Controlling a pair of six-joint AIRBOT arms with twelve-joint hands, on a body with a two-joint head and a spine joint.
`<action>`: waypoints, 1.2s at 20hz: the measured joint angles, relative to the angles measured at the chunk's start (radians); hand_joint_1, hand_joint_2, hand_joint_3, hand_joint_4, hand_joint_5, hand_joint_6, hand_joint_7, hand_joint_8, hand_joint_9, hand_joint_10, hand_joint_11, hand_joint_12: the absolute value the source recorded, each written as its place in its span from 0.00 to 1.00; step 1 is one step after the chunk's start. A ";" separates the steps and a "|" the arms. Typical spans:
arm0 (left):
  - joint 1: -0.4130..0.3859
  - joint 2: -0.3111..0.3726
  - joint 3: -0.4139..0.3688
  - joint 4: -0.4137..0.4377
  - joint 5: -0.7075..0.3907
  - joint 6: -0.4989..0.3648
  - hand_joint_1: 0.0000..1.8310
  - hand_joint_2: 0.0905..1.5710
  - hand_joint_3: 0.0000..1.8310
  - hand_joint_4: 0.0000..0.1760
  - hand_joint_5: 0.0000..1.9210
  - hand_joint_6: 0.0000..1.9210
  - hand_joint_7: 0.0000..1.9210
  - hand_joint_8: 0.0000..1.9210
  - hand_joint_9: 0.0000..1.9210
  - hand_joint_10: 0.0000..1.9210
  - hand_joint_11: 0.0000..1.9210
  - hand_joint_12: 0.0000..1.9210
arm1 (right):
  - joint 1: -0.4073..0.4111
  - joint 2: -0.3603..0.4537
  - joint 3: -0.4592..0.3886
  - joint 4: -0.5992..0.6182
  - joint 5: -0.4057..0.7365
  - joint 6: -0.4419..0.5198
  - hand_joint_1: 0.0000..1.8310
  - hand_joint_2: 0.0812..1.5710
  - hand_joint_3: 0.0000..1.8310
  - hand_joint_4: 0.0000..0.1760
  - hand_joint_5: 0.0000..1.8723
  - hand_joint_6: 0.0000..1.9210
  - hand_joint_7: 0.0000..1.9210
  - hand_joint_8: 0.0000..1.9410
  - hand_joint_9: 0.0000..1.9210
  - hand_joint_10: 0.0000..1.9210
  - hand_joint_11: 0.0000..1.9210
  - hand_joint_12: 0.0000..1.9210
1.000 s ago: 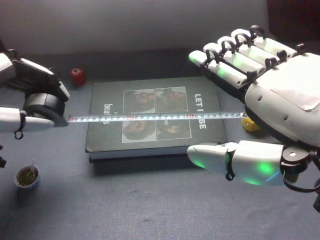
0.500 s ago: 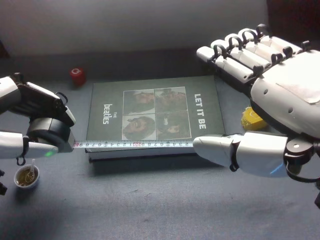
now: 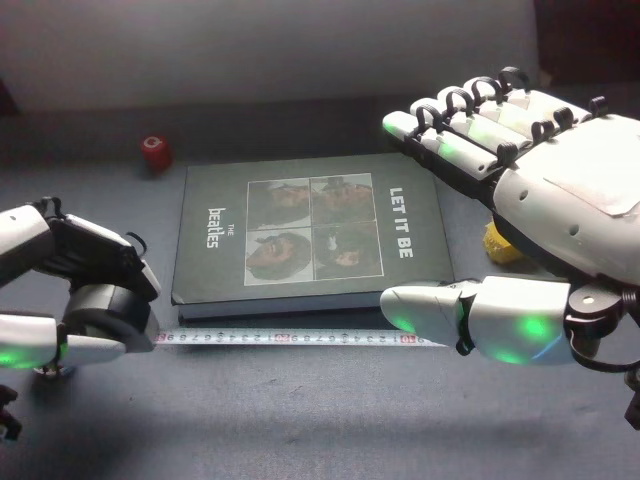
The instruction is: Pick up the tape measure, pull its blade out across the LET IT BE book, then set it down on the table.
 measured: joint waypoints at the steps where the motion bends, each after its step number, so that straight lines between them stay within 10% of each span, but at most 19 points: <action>1: 0.001 -0.002 0.000 0.003 0.001 0.002 0.76 0.68 0.00 0.00 0.51 0.42 0.54 0.47 0.50 0.61 0.46 0.53 | 0.000 0.000 0.000 -0.005 -0.002 0.000 0.03 0.67 0.00 0.00 0.00 0.00 0.00 0.00 0.00 0.00 0.01 0.01; 24: -0.032 -0.066 0.034 -0.024 0.064 0.106 0.75 0.68 0.00 0.00 0.50 0.46 0.54 0.47 0.48 0.62 0.43 0.53 | -0.025 -0.005 0.000 -0.046 -0.009 0.004 0.03 0.66 0.00 0.00 0.00 0.00 0.00 0.00 0.00 0.00 0.01 0.02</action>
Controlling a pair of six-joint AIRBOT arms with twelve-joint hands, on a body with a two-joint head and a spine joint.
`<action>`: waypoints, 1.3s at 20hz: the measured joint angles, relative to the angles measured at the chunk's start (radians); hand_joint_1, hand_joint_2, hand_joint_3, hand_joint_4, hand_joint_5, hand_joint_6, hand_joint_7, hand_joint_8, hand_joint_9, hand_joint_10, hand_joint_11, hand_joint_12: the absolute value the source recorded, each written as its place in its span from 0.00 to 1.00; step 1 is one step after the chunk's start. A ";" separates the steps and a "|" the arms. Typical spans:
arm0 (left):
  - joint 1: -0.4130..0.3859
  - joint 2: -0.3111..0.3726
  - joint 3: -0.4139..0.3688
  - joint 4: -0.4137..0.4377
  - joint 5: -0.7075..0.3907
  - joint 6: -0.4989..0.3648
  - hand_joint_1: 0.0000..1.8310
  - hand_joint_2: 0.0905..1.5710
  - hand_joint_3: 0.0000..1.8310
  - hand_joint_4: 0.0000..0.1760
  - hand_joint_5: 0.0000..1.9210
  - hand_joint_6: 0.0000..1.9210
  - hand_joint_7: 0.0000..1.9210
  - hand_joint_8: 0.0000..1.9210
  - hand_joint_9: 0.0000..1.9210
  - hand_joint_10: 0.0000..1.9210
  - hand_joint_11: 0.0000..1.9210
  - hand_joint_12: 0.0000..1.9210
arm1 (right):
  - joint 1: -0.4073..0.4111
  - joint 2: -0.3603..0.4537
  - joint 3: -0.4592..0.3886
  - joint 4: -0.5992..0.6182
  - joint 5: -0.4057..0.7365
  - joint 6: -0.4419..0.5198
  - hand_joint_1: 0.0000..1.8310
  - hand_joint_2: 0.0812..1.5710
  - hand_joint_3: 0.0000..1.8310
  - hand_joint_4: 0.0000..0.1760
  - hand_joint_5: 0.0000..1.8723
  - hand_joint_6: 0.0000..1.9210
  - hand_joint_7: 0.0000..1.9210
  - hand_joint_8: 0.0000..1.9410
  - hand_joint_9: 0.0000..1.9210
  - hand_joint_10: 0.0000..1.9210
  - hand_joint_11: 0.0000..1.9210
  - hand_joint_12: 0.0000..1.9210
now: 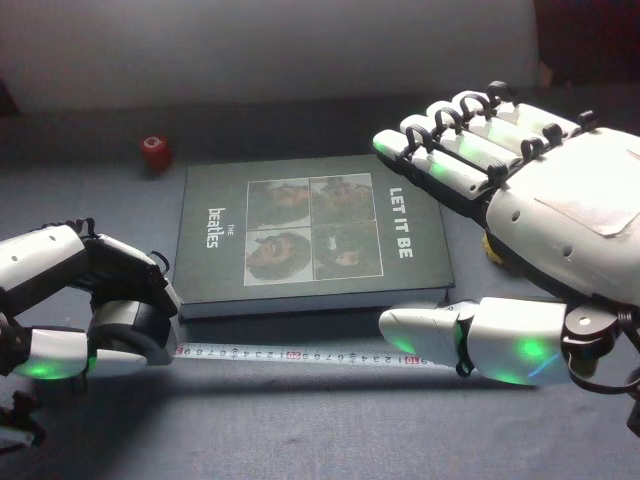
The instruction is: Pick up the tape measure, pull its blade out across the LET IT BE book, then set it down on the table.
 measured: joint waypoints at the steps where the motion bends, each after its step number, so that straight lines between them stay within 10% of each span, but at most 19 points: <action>1: 0.000 0.000 0.001 -0.003 0.000 0.004 0.75 0.68 0.00 0.00 0.49 0.48 0.54 0.45 0.47 0.64 0.41 0.53 | 0.000 0.000 0.000 0.000 0.000 0.000 0.03 0.66 0.00 0.00 0.00 0.00 0.00 0.00 0.00 0.00 0.00 0.04; 3: -0.002 -0.004 0.005 -0.006 0.000 0.006 0.75 0.69 0.00 0.00 0.48 0.51 0.54 0.45 0.45 0.65 0.39 0.52 | 0.000 0.000 0.000 0.000 -0.001 0.000 0.03 0.67 0.00 0.00 0.00 0.00 0.00 0.00 0.00 0.00 0.00 0.05; 4: -0.004 -0.006 0.006 -0.007 0.003 0.009 0.60 0.70 0.00 0.00 0.43 0.23 0.45 0.21 0.43 0.18 0.31 0.46 | 0.000 0.000 0.000 0.000 0.000 0.000 0.03 0.67 0.00 0.00 0.00 0.00 0.00 0.00 0.00 0.00 0.00 0.05; 5: -0.004 -0.006 0.006 0.000 0.004 0.010 0.60 0.70 0.00 0.00 0.43 0.23 0.45 0.21 0.43 0.18 0.31 0.46 | 0.000 0.000 0.000 0.000 0.000 0.000 0.03 0.67 0.00 0.00 0.00 0.00 0.00 0.00 0.00 0.00 0.00 0.05; 6: -0.004 -0.008 0.006 -0.002 0.005 0.010 0.53 0.67 0.00 0.00 0.41 0.02 0.41 0.02 0.40 0.03 0.26 0.40 | 0.000 0.000 0.000 0.000 0.000 0.000 0.03 0.67 0.00 0.00 0.00 0.00 0.00 0.00 0.00 0.00 0.00 0.05; 18: -0.047 0.016 0.028 0.015 0.029 0.010 0.16 0.62 0.00 0.00 0.16 0.00 0.13 0.00 0.12 0.00 0.01 0.41 | 0.000 0.000 0.000 0.000 0.001 0.000 0.03 0.67 0.00 0.00 0.00 0.00 0.00 0.00 0.00 0.00 0.00 0.05; 26: -0.258 0.084 0.021 0.078 0.217 0.057 0.12 0.62 0.00 0.00 0.12 0.00 0.11 0.00 0.10 0.00 0.00 0.39 | -0.002 0.000 0.000 0.000 -0.001 0.000 0.03 0.67 0.00 0.00 0.00 0.00 0.00 0.00 0.00 0.00 0.00 0.05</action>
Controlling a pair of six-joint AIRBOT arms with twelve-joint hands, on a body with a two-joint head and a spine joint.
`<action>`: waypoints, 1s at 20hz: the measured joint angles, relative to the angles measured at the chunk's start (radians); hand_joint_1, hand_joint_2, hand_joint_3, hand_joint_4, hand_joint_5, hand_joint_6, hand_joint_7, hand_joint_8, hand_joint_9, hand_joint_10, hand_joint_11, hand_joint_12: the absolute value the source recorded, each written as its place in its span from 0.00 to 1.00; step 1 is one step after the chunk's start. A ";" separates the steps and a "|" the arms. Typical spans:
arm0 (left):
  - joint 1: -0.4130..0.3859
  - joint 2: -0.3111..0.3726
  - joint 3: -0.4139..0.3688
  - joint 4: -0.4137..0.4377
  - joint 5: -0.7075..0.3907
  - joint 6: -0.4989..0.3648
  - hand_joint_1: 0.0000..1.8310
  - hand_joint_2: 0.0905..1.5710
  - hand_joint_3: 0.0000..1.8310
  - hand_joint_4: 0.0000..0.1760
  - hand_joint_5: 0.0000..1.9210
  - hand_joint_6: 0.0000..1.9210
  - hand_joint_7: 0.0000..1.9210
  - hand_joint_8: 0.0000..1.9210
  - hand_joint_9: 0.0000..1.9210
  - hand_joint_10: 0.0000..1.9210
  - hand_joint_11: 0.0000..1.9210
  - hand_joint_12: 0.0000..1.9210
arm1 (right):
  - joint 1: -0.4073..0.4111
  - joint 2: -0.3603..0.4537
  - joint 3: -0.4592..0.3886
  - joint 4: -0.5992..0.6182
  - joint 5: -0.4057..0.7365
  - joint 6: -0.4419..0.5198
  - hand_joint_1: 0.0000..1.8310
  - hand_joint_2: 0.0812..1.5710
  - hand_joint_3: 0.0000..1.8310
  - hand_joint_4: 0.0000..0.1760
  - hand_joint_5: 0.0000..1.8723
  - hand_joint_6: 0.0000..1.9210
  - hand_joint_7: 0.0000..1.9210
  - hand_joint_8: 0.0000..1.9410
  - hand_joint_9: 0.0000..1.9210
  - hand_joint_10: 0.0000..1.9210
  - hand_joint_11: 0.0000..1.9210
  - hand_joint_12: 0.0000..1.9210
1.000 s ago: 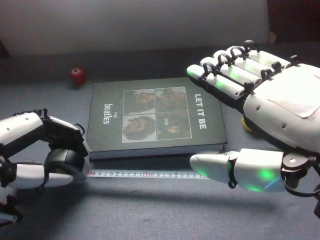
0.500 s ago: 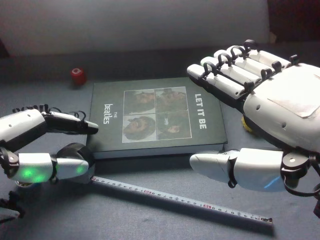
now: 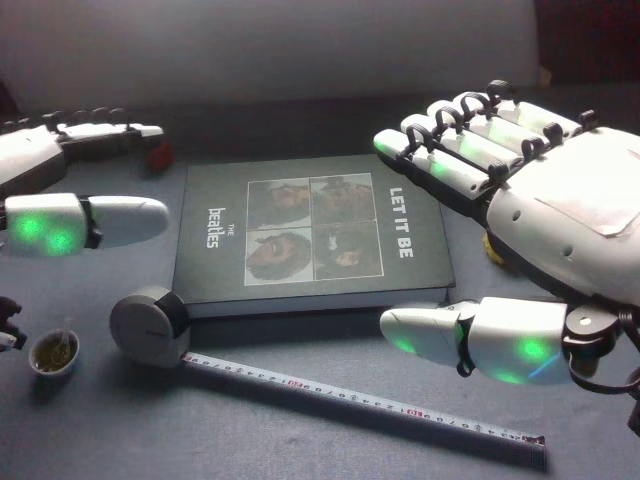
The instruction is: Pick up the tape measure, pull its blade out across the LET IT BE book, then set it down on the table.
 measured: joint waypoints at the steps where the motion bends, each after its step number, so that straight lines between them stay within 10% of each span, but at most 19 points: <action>1: -0.043 0.013 -0.022 0.014 0.049 0.029 0.12 0.63 0.00 0.00 0.13 0.00 0.12 0.00 0.11 0.00 0.00 0.40 | -0.005 0.000 0.000 -0.004 0.000 0.000 0.03 0.67 0.00 0.00 0.00 0.00 0.00 0.00 0.00 0.00 0.00 0.05; 6: -0.247 0.064 -0.144 0.006 0.277 0.164 0.14 0.63 0.00 0.00 0.16 0.01 0.14 0.01 0.13 0.01 0.01 0.41 | -0.010 0.000 0.000 0.015 -0.012 0.000 0.02 0.68 0.00 0.00 0.00 0.00 0.00 0.00 0.00 0.00 0.00 0.06; 10: -0.357 0.066 -0.232 -0.003 0.423 0.233 0.24 0.64 0.00 0.00 0.29 0.00 0.32 0.01 0.32 0.02 0.12 0.43 | -0.010 0.000 0.000 0.030 -0.014 -0.001 0.03 0.72 0.00 0.00 0.31 0.02 0.36 0.02 0.33 0.05 0.12 0.60; 11: -0.388 0.066 -0.254 -0.019 0.445 0.261 0.32 0.64 0.00 0.00 0.39 0.00 0.41 0.06 0.39 0.16 0.24 0.51 | -0.010 0.000 0.000 0.029 -0.014 -0.001 0.12 0.75 0.01 0.00 0.41 0.25 0.39 0.38 0.40 0.59 0.37 0.73; 12: -0.414 0.065 -0.268 -0.021 0.464 0.279 0.40 0.65 0.00 0.00 0.41 0.17 0.38 0.34 0.35 0.54 0.31 0.70 | -0.010 0.000 0.000 0.031 -0.016 -0.001 0.19 0.76 0.00 0.00 0.37 0.67 0.36 0.76 0.47 0.91 0.52 0.94; 13: -0.437 0.065 -0.283 -0.024 0.477 0.295 0.46 0.67 0.00 0.00 0.31 0.56 0.32 0.69 0.33 0.88 0.36 0.93 | -0.010 0.000 0.000 0.033 -0.016 -0.001 0.28 0.75 0.00 0.00 0.36 0.93 0.42 0.95 0.58 0.98 0.69 0.99; 14: -0.457 0.065 -0.301 -0.024 0.493 0.301 0.50 0.68 0.00 0.00 0.27 0.88 0.31 0.94 0.38 0.98 0.42 0.99 | -0.010 0.000 0.000 0.034 -0.018 -0.001 0.34 0.74 0.00 0.00 0.38 0.99 0.51 0.99 0.65 1.00 0.80 1.00; 18: -0.485 0.062 -0.341 -0.025 0.529 0.309 0.52 0.67 0.00 0.03 0.62 1.00 0.65 1.00 0.66 1.00 0.69 1.00 | -0.010 0.000 0.000 0.037 -0.019 -0.001 0.38 0.75 0.00 0.00 0.56 1.00 0.67 1.00 0.78 1.00 0.91 1.00; 20: -0.519 0.059 -0.368 -0.026 0.554 0.327 0.46 0.68 0.00 0.04 0.70 1.00 0.77 1.00 0.78 1.00 0.81 1.00 | -0.009 0.001 0.000 0.038 -0.022 -0.001 0.38 0.82 0.00 0.88 0.68 1.00 0.72 1.00 0.81 1.00 0.93 1.00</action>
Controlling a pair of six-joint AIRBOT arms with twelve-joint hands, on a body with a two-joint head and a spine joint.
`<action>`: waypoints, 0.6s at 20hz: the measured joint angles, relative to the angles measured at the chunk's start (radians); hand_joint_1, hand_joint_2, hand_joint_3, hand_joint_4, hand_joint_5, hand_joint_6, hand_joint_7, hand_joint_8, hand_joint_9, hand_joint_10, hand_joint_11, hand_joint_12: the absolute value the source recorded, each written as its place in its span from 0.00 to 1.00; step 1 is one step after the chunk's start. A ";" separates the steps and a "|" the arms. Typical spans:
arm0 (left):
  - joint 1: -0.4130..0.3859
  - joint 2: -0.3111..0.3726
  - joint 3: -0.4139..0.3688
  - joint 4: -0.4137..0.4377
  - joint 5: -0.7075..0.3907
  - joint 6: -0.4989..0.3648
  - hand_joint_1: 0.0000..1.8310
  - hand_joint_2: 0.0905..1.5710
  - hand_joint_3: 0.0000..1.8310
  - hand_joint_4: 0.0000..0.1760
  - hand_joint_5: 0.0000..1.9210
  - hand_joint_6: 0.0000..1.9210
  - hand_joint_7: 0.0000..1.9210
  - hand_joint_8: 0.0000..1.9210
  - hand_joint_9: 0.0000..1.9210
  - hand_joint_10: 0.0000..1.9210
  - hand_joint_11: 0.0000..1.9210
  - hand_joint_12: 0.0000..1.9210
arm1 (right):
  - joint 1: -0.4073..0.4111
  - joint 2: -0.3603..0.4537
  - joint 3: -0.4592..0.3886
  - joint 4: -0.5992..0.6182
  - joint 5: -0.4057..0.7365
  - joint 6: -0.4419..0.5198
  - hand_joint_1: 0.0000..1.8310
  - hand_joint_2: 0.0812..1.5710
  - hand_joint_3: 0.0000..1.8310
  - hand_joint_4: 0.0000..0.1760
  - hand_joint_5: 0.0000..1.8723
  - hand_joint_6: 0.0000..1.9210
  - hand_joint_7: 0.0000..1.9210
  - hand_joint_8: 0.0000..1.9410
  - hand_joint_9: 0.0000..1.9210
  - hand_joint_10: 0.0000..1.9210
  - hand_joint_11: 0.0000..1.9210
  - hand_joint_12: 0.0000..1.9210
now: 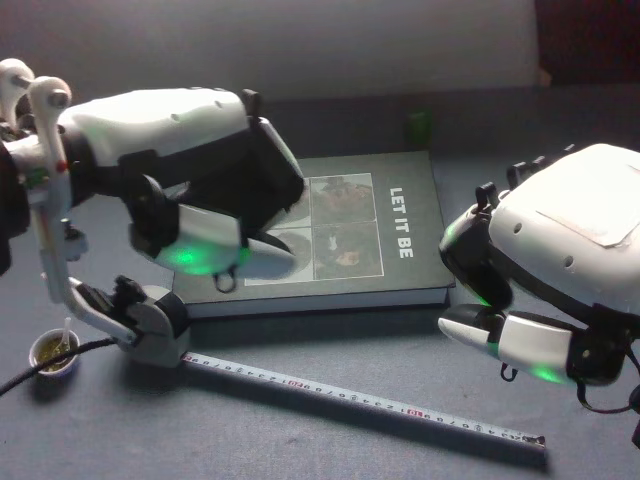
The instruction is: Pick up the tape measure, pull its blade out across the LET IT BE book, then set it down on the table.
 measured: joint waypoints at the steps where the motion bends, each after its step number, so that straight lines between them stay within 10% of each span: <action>1: -0.003 -0.010 -0.006 -0.001 0.000 0.000 0.39 0.74 0.01 0.00 0.70 1.00 0.77 1.00 0.78 1.00 0.83 1.00 | 0.000 0.000 0.000 0.000 -0.004 0.000 0.38 0.85 0.01 0.98 0.70 1.00 0.73 1.00 0.82 1.00 0.95 1.00; 8: -0.002 -0.029 -0.051 -0.014 0.013 0.002 0.36 0.81 0.00 0.00 0.67 1.00 0.74 1.00 0.76 1.00 0.80 1.00 | 0.034 0.000 0.014 0.026 -0.049 0.034 0.38 0.88 0.00 1.00 0.67 1.00 0.75 1.00 0.84 1.00 0.96 1.00; 12: 0.039 -0.030 -0.089 -0.213 -0.045 0.154 0.39 0.81 0.00 0.00 0.66 1.00 0.74 1.00 0.75 1.00 0.80 1.00 | 0.036 0.001 0.031 0.049 -0.071 0.031 0.38 0.88 0.00 1.00 0.67 1.00 0.75 1.00 0.83 1.00 0.95 1.00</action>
